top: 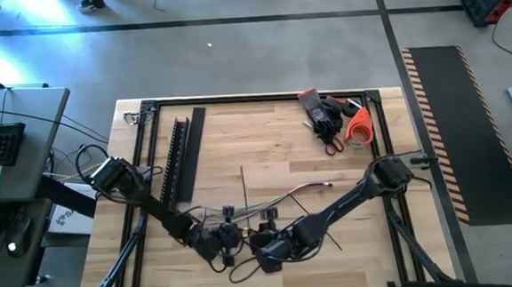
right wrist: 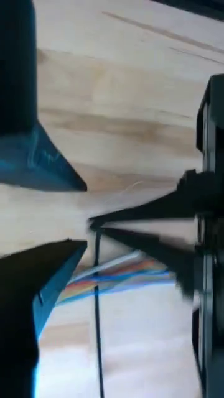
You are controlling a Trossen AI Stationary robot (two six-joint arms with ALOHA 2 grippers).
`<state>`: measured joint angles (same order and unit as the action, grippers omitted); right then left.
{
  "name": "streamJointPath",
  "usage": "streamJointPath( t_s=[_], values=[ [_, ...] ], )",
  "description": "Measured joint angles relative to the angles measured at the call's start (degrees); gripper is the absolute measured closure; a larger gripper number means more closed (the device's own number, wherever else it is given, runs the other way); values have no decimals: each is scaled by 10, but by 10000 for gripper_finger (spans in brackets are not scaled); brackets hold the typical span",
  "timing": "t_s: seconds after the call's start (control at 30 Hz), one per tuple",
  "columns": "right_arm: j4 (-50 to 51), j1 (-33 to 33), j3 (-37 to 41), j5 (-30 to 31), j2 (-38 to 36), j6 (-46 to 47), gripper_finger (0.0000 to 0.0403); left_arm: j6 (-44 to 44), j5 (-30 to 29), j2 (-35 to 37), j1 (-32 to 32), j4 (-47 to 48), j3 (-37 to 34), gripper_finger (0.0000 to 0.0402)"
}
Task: Ziptie cables
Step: Wrap the cables together using the black zip tie
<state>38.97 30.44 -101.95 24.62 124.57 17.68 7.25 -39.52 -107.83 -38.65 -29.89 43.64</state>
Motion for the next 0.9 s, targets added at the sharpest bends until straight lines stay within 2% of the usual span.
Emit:
streamJointPath(
  t_s=[0.17, 0.23, 0.33, 0.43, 0.53, 0.67, 0.8, 0.9],
  values=[
    [21, 6, 11, 87, -33, -14, 224, 21, -42, -1, -25, -5, -7, 401],
    [14, -9, 32, 95, -47, -12, 215, 40, -49, -1, -28, -13, -20, 401],
    [-33, -43, 89, 87, -61, -19, 213, 51, -50, -2, -28, -79, -56, 401],
    [-133, -90, 170, 49, -73, -40, 213, 42, -37, -2, -22, -163, -94, 402],
    [-255, -151, 251, -21, -81, -51, 212, 33, -4, -2, -7, -215, -121, 401],
    [-408, -238, 342, -144, -81, -31, 212, 33, 35, -2, 17, -234, -127, 401],
    [-532, -315, 405, -222, -81, 18, 212, 38, 77, -2, 31, -234, -125, 401],
    [-606, -359, 424, -277, -74, 24, 212, 42, 94, -2, 37, -233, -125, 401]
  ],
)
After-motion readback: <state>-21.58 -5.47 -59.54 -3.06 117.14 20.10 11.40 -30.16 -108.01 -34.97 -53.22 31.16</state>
